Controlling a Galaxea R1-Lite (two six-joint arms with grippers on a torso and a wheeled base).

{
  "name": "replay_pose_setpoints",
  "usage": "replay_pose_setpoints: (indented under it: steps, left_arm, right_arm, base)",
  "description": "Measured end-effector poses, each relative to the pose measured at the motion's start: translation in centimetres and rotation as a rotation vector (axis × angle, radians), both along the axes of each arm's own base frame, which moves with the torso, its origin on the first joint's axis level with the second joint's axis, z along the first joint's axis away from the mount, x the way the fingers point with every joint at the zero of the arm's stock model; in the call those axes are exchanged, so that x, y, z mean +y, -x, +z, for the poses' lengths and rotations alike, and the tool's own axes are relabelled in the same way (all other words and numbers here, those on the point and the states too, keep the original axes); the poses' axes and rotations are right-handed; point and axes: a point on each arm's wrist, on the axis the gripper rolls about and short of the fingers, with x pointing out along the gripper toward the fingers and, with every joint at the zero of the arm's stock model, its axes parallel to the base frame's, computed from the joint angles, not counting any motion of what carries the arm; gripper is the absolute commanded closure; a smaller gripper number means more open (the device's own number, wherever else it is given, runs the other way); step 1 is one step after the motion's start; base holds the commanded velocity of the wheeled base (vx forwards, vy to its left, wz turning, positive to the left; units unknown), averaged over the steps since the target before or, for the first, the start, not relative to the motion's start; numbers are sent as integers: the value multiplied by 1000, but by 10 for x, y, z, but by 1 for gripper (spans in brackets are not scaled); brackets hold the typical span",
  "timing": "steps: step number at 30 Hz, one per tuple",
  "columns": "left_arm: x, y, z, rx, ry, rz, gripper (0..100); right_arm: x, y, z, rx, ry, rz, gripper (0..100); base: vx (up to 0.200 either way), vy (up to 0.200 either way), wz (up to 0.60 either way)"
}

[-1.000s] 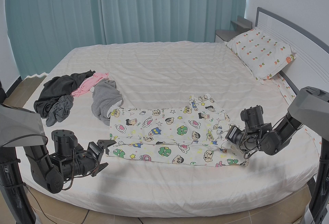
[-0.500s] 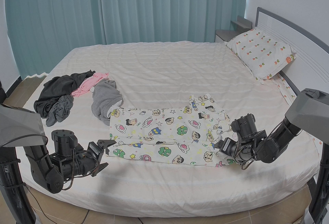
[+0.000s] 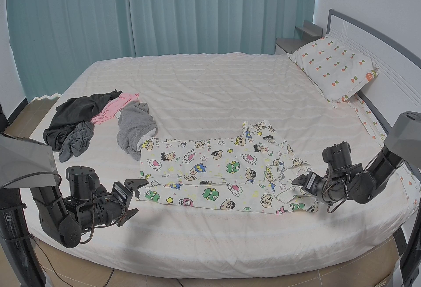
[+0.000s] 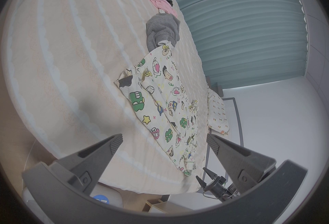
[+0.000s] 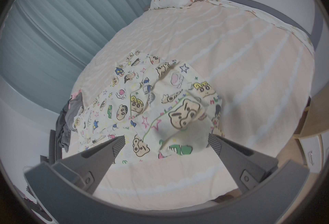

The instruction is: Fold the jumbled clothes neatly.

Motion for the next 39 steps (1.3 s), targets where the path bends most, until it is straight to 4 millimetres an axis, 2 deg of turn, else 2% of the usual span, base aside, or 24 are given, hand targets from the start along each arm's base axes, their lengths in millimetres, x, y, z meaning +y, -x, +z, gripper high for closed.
replay_pose_setpoints:
  steps: [4,11,12,18,24,29,39]
  left_arm:
    - [0,0,0,0,0,0,0]
    - [0,0,0,0,0,0,0]
    - [0,0,0,0,0,0,0]
    - [0,0,-1,-2,-8,-5,0]
    - [0,0,-1,0,-9,-5,0]
    - [0,0,-1,0,-9,-5,0]
    - [0,0,-2,1,-10,-4,0]
  right_arm:
    - [-14,-12,-5,-13,-10,3,0]
    - [-16,-39,-25,-20,-4,8,0]
    - [-16,-42,-28,-19,-2,9,100]
    - [-19,-51,-41,-5,-2,-5,100]
    - [-22,-47,-44,13,-2,-17,100]
    - [-22,-36,-39,25,-1,-23,100]
    - [-6,-12,-16,14,-36,-51,100]
  base:
    - [0,0,0]
    - [0,0,0]
    - [0,0,0]
    - [0,0,0]
    - [0,0,0]
    - [0,0,0]
    - [0,0,0]
